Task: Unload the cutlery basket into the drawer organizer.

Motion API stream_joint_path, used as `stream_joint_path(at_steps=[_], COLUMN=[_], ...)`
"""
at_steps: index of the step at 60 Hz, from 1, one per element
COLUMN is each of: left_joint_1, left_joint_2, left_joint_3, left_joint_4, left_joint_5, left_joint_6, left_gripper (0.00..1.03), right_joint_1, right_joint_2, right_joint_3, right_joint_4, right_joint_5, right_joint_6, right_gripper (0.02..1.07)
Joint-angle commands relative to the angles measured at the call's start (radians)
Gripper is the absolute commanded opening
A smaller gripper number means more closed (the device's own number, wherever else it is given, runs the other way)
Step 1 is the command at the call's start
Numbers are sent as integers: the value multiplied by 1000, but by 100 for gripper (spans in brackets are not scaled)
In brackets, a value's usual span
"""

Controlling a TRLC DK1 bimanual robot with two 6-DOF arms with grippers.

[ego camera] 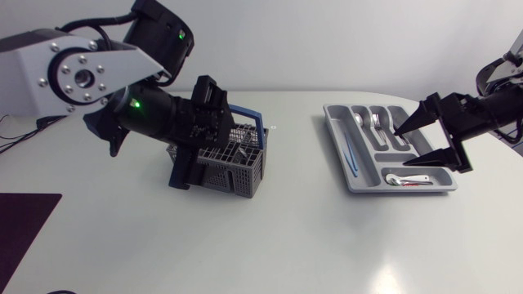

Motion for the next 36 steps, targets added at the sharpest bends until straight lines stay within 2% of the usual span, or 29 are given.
stream_joint_path(at_steps=[1,10,12,24,36], left_joint_1=[4,3,4,0,-14], left_joint_2=[-15,8,17,86,124], left_joint_3=[-54,-120,-127,-118,-89], left_joint_4=[36,203,232,269,266], left_joint_5=[-21,-69,-70,-73,-73], left_joint_6=[127,239,260,334,374], left_gripper=[96,96,96,91,82], right_joint_1=[67,174,189,226,235], right_joint_2=[-90,-205,-209,-183,-183], right_joint_3=[-146,-378,-404,-453,-501], right_joint_4=[96,443,486,540,570], right_joint_5=[-14,-20,-20,-23,-27], right_joint_6=[133,378,405,461,466], right_gripper=[99,100,100,100,100])
